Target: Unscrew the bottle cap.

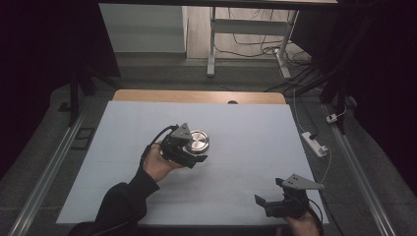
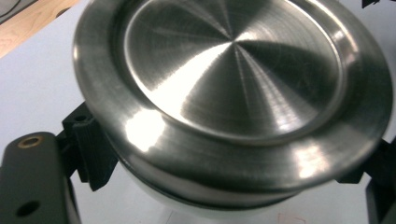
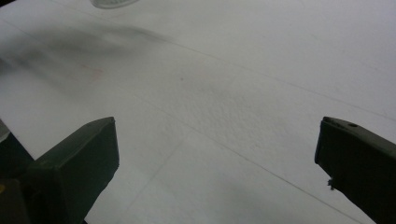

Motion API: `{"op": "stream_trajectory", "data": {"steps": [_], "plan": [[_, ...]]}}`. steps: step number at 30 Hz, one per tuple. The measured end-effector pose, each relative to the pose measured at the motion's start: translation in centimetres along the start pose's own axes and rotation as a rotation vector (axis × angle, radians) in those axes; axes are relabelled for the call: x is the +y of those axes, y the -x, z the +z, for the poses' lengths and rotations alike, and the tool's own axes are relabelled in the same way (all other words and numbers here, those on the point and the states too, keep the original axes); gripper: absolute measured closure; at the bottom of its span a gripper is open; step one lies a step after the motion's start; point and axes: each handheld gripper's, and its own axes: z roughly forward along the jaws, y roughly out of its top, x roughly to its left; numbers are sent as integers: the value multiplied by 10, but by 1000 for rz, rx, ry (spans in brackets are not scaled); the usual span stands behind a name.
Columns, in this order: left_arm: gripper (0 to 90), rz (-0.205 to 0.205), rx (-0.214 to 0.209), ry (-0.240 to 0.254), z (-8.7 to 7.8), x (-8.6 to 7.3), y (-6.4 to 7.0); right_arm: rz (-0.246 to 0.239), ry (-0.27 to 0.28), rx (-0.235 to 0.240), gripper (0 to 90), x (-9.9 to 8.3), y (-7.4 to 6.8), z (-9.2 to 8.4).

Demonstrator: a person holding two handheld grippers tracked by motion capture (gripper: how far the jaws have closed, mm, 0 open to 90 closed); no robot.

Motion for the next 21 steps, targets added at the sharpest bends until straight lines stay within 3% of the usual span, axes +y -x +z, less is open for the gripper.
{"op": "stream_trajectory", "data": {"steps": [7, 9, 17, 21], "plan": [[151, 0, -7, 4, -1, -2, 0, -44, 17, 25, 0, 13, -9, 7], [151, 1, -10, 5, -1, -2, -1, -80, 15, 35, 0, 19, -14, 11], [151, 3, -36, 17, -3, -4, -1, -149, 42, 92, 0, 39, -27, 21], [151, 14, -49, 20, -4, -4, 0, -175, 78, 139, 0, 57, -34, 31]]}}
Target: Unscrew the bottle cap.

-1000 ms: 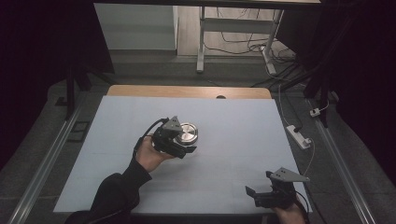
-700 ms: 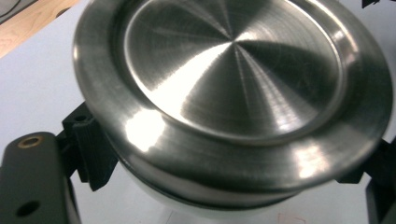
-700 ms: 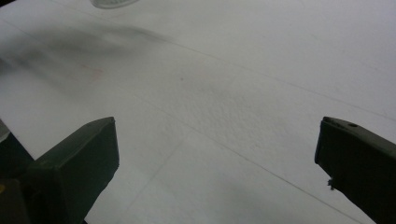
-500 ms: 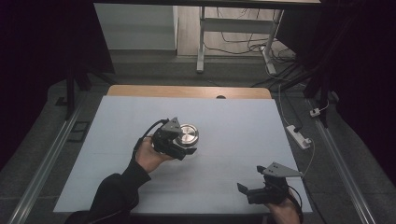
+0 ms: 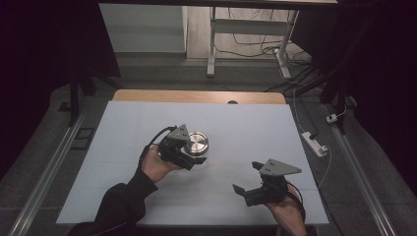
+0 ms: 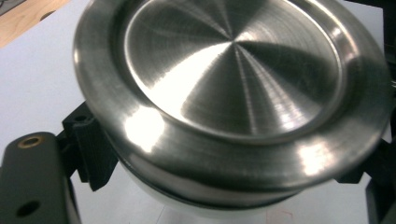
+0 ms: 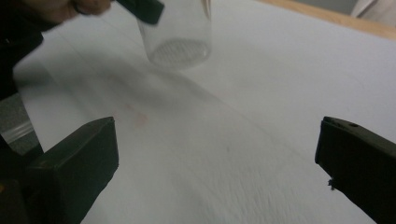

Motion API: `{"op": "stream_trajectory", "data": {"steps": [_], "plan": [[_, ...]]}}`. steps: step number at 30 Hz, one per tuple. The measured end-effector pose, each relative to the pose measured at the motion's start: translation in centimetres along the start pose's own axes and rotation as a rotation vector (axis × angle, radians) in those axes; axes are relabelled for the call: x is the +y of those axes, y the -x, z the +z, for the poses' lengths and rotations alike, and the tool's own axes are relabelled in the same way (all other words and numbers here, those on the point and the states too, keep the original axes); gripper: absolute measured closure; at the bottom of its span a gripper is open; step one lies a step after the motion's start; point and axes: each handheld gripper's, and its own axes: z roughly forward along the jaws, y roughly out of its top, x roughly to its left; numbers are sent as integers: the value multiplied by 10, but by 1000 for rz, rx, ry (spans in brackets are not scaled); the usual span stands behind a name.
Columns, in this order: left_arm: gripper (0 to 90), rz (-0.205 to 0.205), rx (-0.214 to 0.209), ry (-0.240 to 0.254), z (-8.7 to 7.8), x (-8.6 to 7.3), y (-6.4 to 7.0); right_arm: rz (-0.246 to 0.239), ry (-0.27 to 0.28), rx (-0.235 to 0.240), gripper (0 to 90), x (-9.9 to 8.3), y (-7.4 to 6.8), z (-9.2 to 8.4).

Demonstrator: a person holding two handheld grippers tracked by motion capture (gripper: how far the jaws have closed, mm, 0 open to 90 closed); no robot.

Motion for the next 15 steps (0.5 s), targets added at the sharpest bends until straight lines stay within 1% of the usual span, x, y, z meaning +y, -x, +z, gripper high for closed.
{"op": "stream_trajectory", "data": {"steps": [2, 3, 5, 6, 7, 8, 9, 10, 12, 13, 14, 15], "plan": [[152, 4, -2, 0, 0, 0, 2, 0, 2, 19, 0, 5, 0, 5], [151, 4, -2, 0, 0, 0, 2, 0, 2, 19, 0, 5, 0, 5], [151, 7, -9, 2, 0, 0, 3, 3, -2, 44, 0, 12, 0, 14], [151, 8, -10, 2, 0, 0, 3, 3, -2, 44, 0, 12, 0, 14], [151, 11, -11, 1, 0, 0, 3, -3, -13, 45, 0, 17, 0, 20], [151, 13, -12, 0, 0, 1, 4, -3, -13, 45, 0, 17, 0, 20], [152, 15, -14, 0, 0, 1, 4, -8, -15, 40, 0, 23, -1, 24], [152, 15, -15, 1, 0, 1, 5, -8, -15, 40, 0, 23, -1, 24], [152, 18, -19, 1, 0, 1, 6, -14, -15, 23, 0, 34, -3, 29], [152, 19, -22, 1, 0, 2, 6, -14, -15, 23, 0, 34, -3, 29], [152, 19, -26, 3, 0, 2, 7, -29, -21, 11, 0, 41, -5, 33], [152, 19, -26, 3, 0, 2, 7, -29, -21, 11, 0, 41, -5, 33]]}}
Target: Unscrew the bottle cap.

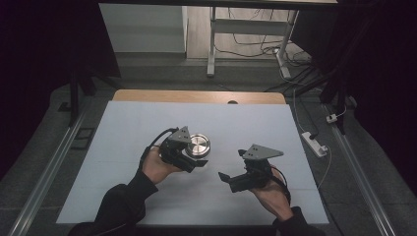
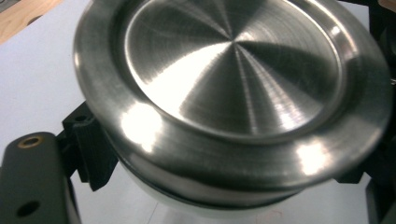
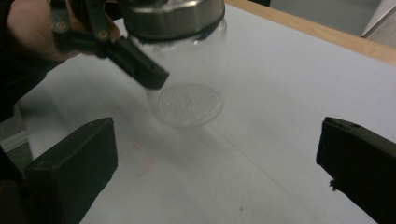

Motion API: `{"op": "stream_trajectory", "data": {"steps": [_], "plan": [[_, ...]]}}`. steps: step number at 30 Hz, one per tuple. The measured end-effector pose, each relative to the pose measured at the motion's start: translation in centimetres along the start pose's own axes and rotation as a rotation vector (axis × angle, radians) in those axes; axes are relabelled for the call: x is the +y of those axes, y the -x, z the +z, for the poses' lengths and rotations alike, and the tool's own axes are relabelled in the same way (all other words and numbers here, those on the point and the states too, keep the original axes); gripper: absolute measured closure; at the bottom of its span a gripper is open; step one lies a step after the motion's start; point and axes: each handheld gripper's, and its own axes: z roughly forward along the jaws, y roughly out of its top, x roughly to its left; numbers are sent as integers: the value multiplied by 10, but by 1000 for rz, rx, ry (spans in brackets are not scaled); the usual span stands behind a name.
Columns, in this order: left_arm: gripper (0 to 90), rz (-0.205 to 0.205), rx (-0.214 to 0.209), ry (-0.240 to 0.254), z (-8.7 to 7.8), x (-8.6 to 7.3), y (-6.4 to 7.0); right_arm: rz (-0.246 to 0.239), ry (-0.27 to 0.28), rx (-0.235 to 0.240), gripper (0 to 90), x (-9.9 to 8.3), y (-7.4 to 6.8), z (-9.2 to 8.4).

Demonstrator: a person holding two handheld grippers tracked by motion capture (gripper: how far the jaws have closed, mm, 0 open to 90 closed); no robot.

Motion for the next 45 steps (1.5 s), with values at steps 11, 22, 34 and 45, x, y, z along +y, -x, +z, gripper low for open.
{"op": "stream_trajectory", "data": {"steps": [11, 22, 34, 45], "plan": [[152, 18, -4, -13, 2, 2, 6, -12, 23, 3, 0, 39, -5, 28], [152, 19, 7, -36, 5, 1, 8, -33, 37, 55, 42, 55, -14, 53], [152, 35, -23, -29, 3, 2, 9, -69, 28, 134, 177, 57, -16, 63], [152, 108, -145, -34, -2, 2, 6, -124, 17, 289, 181, 59, -7, 60]]}}
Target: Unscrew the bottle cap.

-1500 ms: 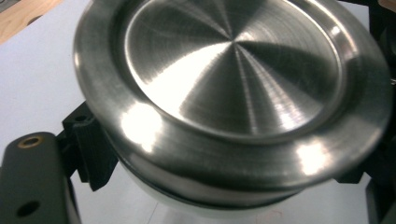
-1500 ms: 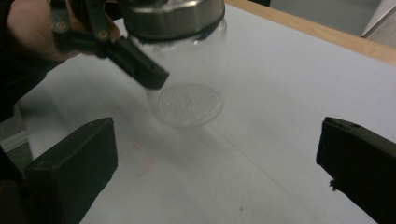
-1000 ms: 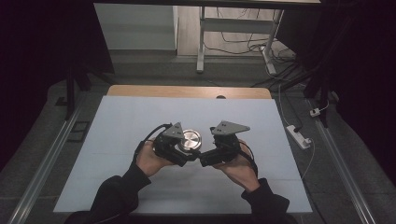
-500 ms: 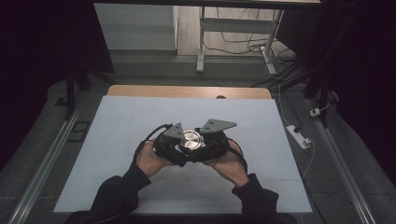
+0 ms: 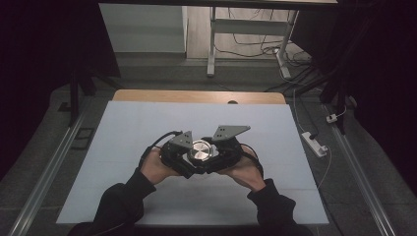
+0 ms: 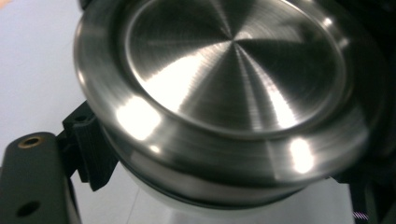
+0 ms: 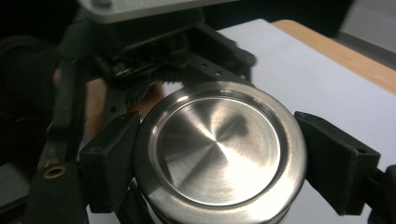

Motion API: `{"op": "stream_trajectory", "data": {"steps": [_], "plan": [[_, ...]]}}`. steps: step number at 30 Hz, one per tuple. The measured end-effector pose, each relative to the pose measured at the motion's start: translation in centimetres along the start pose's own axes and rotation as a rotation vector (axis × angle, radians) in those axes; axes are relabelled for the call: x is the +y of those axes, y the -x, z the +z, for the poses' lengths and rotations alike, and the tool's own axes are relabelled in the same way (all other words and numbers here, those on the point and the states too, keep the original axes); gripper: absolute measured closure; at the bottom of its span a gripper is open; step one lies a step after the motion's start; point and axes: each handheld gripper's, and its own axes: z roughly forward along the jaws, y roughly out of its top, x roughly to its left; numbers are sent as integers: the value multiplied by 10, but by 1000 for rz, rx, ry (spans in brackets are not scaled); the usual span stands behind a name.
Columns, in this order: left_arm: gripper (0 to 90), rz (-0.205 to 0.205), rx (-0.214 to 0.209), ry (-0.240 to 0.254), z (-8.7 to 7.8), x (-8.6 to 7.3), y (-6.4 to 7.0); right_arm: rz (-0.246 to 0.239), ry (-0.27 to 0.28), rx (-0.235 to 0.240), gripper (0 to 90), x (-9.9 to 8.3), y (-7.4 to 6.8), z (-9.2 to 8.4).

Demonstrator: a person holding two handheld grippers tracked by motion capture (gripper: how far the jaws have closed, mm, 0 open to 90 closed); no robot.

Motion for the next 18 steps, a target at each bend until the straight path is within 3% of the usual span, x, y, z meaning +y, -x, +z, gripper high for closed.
{"op": "stream_trajectory", "data": {"steps": [4, 5, 6, 8, 10, 13, 14, 16, 18], "plan": [[152, 49, -64, 2, -2, -1, 1, -42, -3, 110, 181, 0, 5, -2], [152, 49, -64, 2, -2, -1, 1, -42, -3, 110, 181, 0, 5, -2], [152, 81, -106, 8, -3, -1, 2, -73, 0, 182, 181, 0, 8, -3], [152, 98, -127, 11, -4, -2, 3, -105, 16, 252, 180, -1, 10, -3], [152, 91, -121, 14, -3, -3, 2, -114, 22, 274, 179, -2, 11, -2], [152, 63, -93, 19, -3, -3, 1, -90, 23, 246, 172, -3, 11, -2], [152, 25, -48, 22, -4, -4, -2, -63, 29, 200, 99, -1, 12, -4], [152, -15, 3, 26, -6, -5, -4, -16, 39, 147, 37, 2, 12, -9], [152, -32, 24, 30, -7, -5, -5, 33, 39, 90, 2, 5, 13, -13]]}}
